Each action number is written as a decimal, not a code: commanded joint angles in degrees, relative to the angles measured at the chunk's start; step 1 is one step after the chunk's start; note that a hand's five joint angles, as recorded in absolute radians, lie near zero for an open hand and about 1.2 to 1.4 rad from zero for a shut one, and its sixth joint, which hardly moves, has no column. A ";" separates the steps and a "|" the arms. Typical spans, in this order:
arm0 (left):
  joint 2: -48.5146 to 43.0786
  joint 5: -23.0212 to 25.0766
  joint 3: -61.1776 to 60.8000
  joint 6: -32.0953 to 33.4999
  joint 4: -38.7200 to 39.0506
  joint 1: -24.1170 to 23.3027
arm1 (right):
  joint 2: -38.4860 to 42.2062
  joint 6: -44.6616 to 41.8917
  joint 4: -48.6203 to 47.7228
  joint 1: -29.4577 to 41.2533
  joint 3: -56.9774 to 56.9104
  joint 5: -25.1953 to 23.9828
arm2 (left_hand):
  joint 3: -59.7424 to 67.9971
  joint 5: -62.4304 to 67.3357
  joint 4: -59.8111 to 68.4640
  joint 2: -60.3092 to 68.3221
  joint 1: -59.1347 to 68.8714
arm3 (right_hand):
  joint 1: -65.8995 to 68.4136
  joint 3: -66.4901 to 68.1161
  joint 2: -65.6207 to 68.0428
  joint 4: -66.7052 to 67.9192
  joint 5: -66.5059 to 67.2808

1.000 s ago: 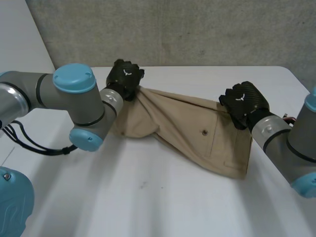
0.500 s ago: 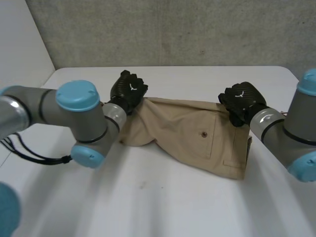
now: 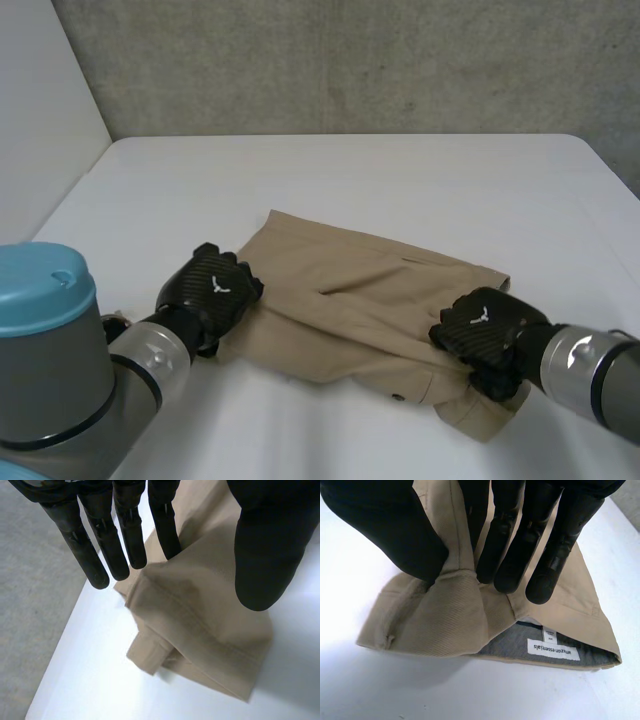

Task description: Fold the shorts.

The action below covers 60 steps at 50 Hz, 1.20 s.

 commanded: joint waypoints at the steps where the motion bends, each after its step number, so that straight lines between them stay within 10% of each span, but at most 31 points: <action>1: 4.16 -2.01 0.04 -11.05 2.34 1.69 | -3.36 1.36 -9.85 -0.02 8.08 0.23 | -1.55 -0.81 -1.27 -1.60 -1.22 | 24.05 11.92 12.92 11.86 13.91; 21: 3.29 0.53 2.23 -19.33 -1.53 5.56 | -11.97 5.58 -14.26 -0.02 13.80 -3.55 | -3.74 -3.00 -3.46 -3.79 -3.41 | 24.05 11.92 12.92 11.86 13.91; 37: -15.95 6.43 15.50 -16.87 -1.71 6.79 | -15.50 5.49 -13.91 -0.10 15.04 -3.90 | -1.56 -0.82 -1.28 -1.61 -1.23 | 24.05 11.92 12.92 11.86 13.91; 44: -18.77 6.43 17.53 -14.93 -1.71 7.58 | -15.41 5.05 -14.26 -0.19 14.51 -3.38 | 47.32 48.05 47.60 47.27 47.65 | 24.05 11.92 12.92 11.86 13.91; 60: 10.65 5.64 7.08 -15.46 -3.81 7.49 | -19.63 5.49 -8.03 -5.64 3.88 -2.94 | 47.37 48.11 47.65 47.32 47.70 | 24.05 11.92 12.92 11.86 13.91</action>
